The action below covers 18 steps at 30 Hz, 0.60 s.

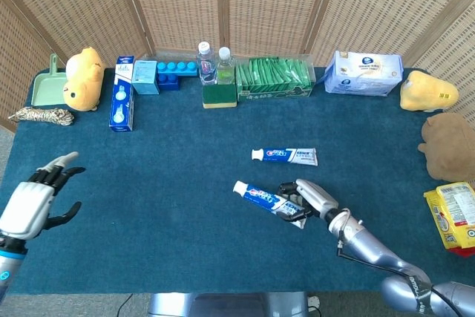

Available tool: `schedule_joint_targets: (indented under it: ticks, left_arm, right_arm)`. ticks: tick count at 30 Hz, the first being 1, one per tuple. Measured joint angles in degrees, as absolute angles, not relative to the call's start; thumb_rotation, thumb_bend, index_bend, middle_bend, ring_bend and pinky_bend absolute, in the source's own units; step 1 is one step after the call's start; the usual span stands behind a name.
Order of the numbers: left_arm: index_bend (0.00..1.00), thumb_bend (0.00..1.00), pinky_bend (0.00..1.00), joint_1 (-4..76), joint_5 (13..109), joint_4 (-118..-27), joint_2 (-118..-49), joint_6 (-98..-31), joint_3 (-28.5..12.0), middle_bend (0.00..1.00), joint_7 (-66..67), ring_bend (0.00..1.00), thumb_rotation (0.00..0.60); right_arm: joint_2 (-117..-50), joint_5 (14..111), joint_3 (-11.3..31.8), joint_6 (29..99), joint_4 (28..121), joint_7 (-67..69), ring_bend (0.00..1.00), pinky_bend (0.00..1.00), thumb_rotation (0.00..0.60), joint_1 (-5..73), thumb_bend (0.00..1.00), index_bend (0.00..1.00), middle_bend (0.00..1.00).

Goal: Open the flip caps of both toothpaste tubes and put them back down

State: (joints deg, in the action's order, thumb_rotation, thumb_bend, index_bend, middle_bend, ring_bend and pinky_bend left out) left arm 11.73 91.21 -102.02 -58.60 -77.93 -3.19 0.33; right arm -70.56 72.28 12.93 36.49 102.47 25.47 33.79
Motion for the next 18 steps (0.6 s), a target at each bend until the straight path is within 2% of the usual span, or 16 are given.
schedule_joint_targets:
  ticks: [5, 9, 13, 18]
  left_arm:
    - [0.24, 0.29, 0.26, 14.7, 90.7, -103.4, -59.7, -73.8, -3.7, 0.13, 2.5, 0.13, 0.594]
    - [0.24, 0.28, 0.27, 18.1, 89.3, -105.0, -61.9, -69.2, -4.6, 0.13, 4.5, 0.14, 0.549]
    - [0.24, 0.28, 0.27, 22.5, 87.9, -106.2, -65.4, -64.6, -5.8, 0.13, 6.9, 0.14, 0.547]
    - [0.25, 0.28, 0.26, 26.1, 88.0, -106.1, -69.1, -62.4, -7.0, 0.15, 10.3, 0.14, 0.546]
  right_arm:
    - [-69.6, 75.9, 12.7, 36.2, 103.3, 29.7, 0.7, 0.64, 0.6, 33.6, 0.44, 0.96, 0.74]
    - [-69.4, 78.5, 12.4, 36.8, 104.4, 32.7, 0.7, 0.64, 0.6, 33.7, 0.44, 0.96, 0.74]
    - [-69.4, 80.1, 11.9, 37.1, 105.0, 35.4, 0.7, 0.64, 0.6, 34.3, 0.44, 0.96, 0.74]
    - [-69.6, 80.8, 11.4, 36.3, 105.2, 37.8, 0.7, 0.64, 0.6, 36.0, 0.44, 0.96, 0.74]
